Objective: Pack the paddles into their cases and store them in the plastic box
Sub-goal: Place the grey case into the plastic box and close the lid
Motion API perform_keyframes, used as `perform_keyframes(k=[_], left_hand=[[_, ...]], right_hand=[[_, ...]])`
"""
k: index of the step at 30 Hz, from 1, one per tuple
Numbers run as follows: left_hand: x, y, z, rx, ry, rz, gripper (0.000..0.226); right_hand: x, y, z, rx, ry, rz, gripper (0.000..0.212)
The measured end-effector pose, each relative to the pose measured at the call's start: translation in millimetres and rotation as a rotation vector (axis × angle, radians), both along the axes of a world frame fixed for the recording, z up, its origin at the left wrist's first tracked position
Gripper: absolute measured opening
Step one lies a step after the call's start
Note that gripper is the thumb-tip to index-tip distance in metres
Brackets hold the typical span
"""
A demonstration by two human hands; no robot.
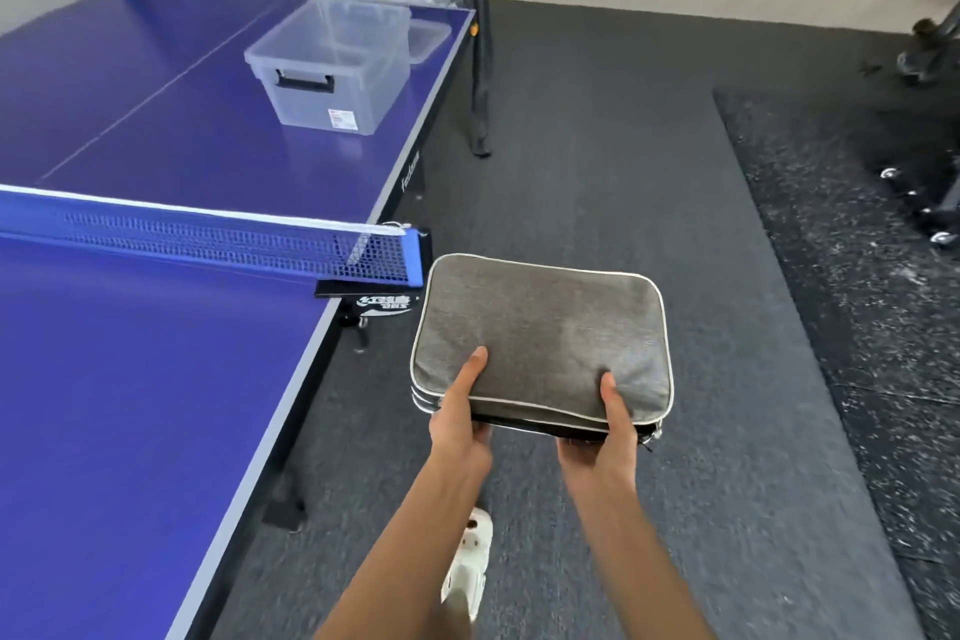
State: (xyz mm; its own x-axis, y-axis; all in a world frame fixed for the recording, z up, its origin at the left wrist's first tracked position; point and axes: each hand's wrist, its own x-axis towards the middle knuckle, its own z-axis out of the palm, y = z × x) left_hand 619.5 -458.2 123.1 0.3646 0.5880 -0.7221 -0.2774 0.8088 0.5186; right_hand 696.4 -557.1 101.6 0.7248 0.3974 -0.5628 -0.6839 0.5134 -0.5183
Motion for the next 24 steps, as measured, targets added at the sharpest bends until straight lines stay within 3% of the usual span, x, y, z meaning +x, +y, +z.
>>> perform_keyframes(k=[11, 16, 24], left_hand=[[222.8, 122.2, -5.2, -0.050, 0.004, -0.091, 0.055], [314.0, 174.9, -16.7, -0.046, 0.012, -0.009, 0.048], [461.8, 257.1, -13.6, -0.105, 0.032, 0.241, 0.042]], right_hand=[[217.3, 116.7, 5.1, -0.053, -0.067, -0.068, 0.053], [317.4, 177.0, -11.8, -0.036, -0.013, 0.028, 0.046], [485.2, 281.9, -12.8, -0.039, -0.013, 0.263, 0.060]])
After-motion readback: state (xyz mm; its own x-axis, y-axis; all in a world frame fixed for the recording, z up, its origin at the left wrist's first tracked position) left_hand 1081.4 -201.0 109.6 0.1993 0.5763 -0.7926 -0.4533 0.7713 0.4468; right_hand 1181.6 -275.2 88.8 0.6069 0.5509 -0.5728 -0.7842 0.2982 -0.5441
